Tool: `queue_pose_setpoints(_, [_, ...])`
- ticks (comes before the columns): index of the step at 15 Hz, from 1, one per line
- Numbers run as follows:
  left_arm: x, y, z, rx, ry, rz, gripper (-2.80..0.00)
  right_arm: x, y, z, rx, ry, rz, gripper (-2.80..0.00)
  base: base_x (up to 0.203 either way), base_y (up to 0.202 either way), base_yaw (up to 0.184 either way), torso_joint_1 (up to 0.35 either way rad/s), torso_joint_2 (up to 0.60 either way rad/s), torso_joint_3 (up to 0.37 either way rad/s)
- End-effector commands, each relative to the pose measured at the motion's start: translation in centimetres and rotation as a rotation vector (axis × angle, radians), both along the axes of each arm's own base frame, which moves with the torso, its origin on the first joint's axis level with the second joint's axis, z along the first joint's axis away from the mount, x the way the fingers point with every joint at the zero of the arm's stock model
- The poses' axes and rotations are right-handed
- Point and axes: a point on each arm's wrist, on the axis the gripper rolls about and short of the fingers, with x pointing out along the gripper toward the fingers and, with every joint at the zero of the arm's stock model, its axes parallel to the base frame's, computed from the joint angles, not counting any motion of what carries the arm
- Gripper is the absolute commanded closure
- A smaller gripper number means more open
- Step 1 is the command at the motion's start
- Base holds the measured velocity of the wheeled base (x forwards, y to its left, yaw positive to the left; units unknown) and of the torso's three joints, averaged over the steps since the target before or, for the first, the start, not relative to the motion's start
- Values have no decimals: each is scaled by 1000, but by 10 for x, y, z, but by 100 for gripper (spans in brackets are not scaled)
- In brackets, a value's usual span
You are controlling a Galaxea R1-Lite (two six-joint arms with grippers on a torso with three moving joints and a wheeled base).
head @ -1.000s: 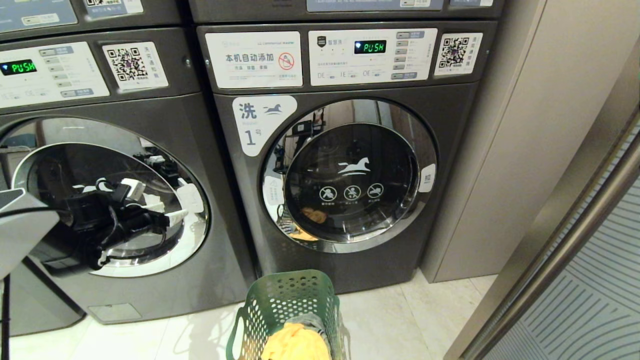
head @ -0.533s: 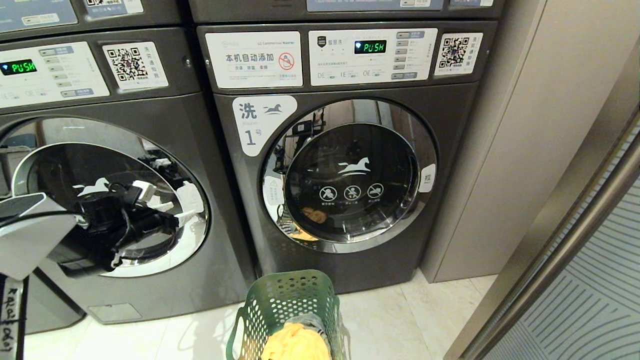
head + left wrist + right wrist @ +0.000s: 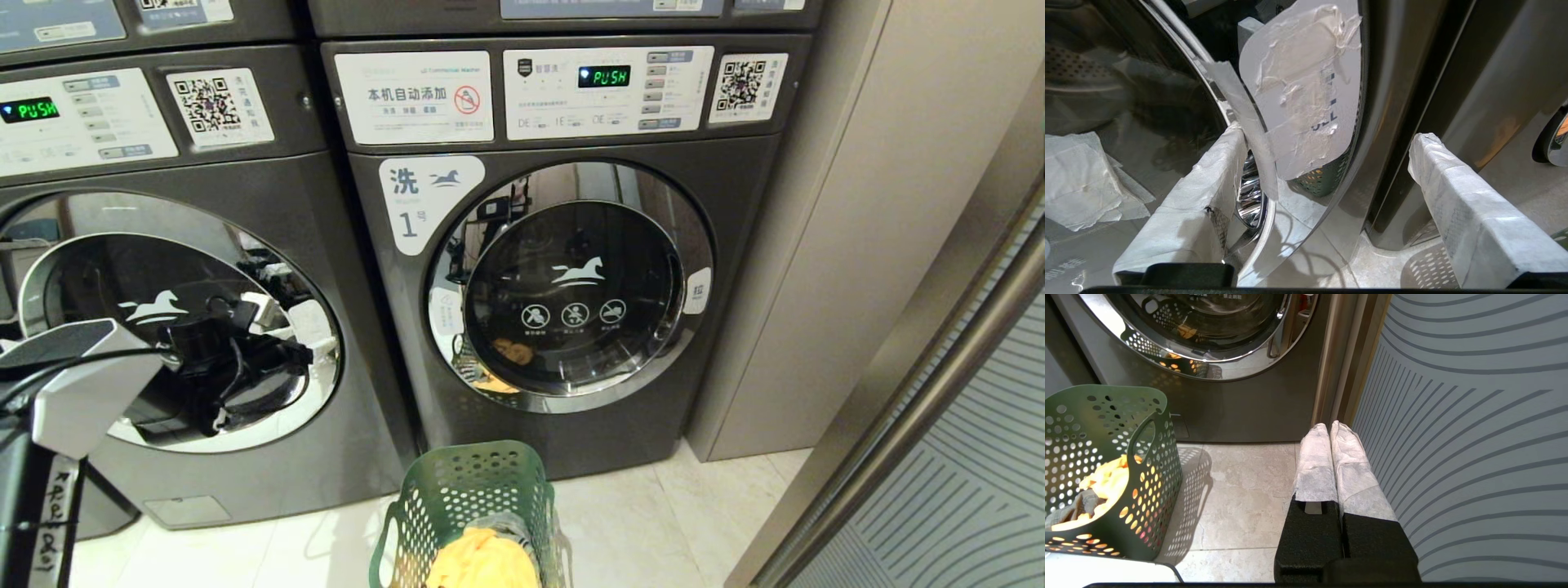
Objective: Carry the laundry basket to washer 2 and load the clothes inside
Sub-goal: Open the lid of the washing machine
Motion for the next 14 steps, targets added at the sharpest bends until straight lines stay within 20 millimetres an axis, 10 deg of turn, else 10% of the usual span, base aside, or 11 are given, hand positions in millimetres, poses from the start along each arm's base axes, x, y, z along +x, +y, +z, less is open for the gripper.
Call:
queue_pose_setpoints(1, [1,0,-1,0,-4,0,-280,0,0,0,-1,2,1,0,0,0,0,0,0,0])
queue_pose_setpoints(14, [20,4,2,-96,22,-31,-280,0,0,0,-1,2,1,0,0,0,0,0,0,0])
